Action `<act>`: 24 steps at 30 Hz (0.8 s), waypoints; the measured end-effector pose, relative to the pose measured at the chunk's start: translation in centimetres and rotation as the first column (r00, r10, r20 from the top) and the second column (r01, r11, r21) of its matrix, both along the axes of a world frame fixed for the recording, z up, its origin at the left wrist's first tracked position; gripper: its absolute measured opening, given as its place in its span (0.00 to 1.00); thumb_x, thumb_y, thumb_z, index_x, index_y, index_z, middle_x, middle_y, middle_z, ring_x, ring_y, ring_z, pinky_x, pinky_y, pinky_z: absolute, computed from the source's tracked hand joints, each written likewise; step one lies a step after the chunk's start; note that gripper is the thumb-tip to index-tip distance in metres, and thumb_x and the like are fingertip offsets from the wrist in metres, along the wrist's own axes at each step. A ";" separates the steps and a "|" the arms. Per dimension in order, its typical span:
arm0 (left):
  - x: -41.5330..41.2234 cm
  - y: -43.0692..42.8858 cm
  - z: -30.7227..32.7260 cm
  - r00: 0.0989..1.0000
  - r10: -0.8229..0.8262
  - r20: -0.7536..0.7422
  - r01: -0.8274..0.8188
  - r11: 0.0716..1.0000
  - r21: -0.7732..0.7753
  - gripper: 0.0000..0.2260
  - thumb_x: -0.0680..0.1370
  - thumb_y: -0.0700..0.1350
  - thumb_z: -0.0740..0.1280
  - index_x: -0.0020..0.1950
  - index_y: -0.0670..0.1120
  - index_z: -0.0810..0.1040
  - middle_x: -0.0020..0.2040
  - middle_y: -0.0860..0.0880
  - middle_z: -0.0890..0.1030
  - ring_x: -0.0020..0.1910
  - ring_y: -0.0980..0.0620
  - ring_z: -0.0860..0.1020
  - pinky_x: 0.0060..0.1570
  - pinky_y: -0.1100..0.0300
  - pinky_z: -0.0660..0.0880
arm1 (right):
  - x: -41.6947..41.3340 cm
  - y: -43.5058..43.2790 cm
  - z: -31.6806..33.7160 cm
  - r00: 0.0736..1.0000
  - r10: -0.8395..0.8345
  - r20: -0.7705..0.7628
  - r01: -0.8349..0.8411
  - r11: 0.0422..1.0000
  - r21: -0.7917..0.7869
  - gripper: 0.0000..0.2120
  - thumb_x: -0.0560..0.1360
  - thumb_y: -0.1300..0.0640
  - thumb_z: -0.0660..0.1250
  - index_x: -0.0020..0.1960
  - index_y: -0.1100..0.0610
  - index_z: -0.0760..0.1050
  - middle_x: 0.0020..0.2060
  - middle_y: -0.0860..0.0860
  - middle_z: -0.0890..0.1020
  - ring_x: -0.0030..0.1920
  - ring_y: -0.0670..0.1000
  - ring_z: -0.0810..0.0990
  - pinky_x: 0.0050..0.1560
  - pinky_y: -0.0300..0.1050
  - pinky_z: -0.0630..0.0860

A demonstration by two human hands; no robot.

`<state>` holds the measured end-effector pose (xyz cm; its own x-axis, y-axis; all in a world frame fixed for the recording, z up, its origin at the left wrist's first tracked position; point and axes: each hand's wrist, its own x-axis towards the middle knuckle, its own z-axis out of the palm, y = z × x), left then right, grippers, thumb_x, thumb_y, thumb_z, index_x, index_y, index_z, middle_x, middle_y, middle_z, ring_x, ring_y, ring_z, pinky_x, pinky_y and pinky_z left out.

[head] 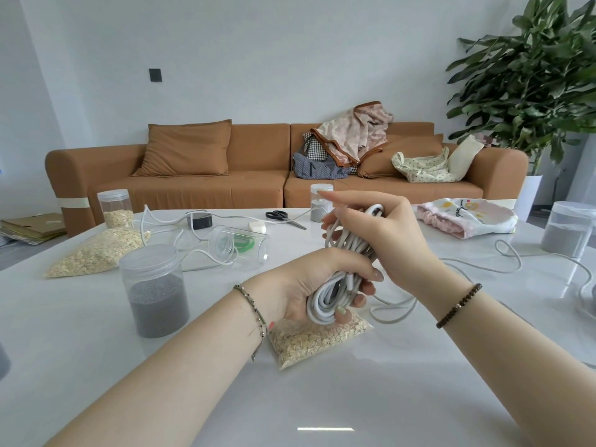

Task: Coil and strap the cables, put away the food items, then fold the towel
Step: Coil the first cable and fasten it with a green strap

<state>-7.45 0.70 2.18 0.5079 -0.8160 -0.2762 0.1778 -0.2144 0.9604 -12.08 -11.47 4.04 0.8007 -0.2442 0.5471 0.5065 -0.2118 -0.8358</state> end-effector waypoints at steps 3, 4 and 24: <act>0.1 0.0 -0.1 0.999 0.032 0.024 -0.032 0.999 -0.001 0.14 0.77 0.39 0.68 0.31 0.47 0.84 0.38 0.48 0.81 0.36 0.54 0.76 0.25 0.65 0.69 | 0.0 0.0 0.0 0.999 -0.039 -0.023 0.038 0.997 -0.069 0.09 0.75 0.67 0.69 0.48 0.58 0.86 0.40 0.59 0.86 0.41 0.52 0.84 0.47 0.48 0.82; 0.2 0.1 -0.1 0.999 0.038 0.022 -0.038 0.999 -0.002 0.14 0.76 0.39 0.69 0.31 0.47 0.84 0.39 0.48 0.82 0.37 0.54 0.76 0.26 0.64 0.70 | -0.1 0.0 0.1 0.998 -0.054 -0.033 0.050 0.994 -0.096 0.03 0.75 0.65 0.72 0.44 0.61 0.85 0.39 0.59 0.85 0.42 0.52 0.84 0.47 0.50 0.82; 0.0 -0.8 -0.7 0.952 0.092 0.291 -0.088 0.996 -0.030 0.04 0.78 0.40 0.68 0.47 0.39 0.76 0.32 0.46 0.75 0.28 0.50 0.74 0.33 0.58 0.76 | 1.3 -1.4 -1.3 0.968 -0.247 0.041 0.248 0.968 -0.035 0.08 0.67 0.59 0.72 0.38 0.55 0.72 0.33 0.57 0.79 0.40 0.63 0.83 0.44 0.60 0.83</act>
